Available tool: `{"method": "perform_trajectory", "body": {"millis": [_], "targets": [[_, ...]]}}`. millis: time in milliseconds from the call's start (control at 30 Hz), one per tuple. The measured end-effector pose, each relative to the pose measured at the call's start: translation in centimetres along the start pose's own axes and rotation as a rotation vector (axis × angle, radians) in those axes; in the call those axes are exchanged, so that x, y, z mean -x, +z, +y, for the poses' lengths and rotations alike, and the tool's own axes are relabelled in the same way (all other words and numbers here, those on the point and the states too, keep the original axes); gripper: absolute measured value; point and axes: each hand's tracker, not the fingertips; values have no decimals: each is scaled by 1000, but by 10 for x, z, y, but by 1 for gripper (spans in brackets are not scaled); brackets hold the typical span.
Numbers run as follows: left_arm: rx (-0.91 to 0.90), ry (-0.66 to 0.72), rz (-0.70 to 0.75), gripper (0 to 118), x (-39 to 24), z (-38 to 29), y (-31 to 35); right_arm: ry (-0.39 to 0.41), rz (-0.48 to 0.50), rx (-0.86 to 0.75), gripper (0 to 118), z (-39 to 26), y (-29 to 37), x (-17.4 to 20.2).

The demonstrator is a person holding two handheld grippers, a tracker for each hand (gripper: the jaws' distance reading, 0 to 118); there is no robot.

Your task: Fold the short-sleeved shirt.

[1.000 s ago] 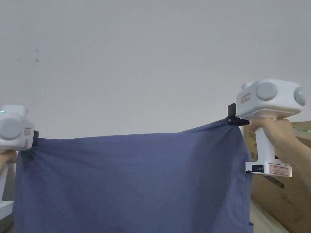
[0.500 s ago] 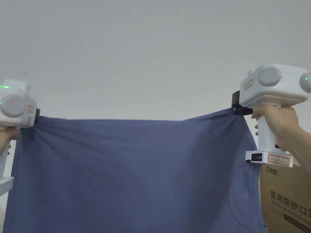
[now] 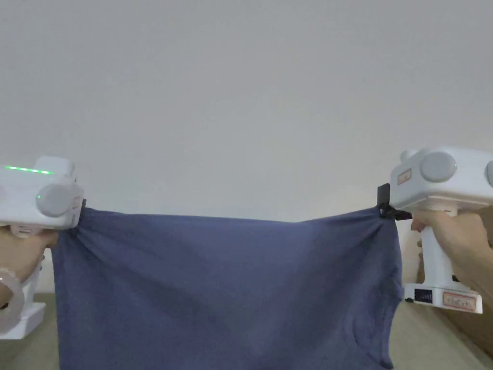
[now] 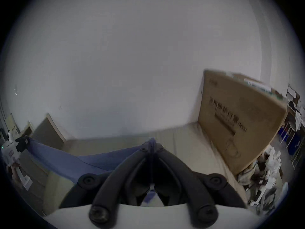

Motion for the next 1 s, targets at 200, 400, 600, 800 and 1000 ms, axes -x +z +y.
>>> {"method": "perform_trajectory", "body": {"millis": [200, 400, 600, 800, 1000], "targets": [[229, -29, -61, 1, -33, -128, -78, -13, -42, 262, 3, -122, -106, -14], [413, -53, -79, 1, -51, -228, -109, 32, -59, 448, 3, -218, -165, -25], [458, -41, -96, 1, -32, -272, -79, -17, -30, 484, 3, -268, -142, -45], [434, -69, -139, 1, -3, -295, 8, -49, 28, 462, 3, -311, -42, -65], [414, -53, -148, 1, 34, -332, 137, -43, 49, 480, 3, -376, 70, -80]]}}
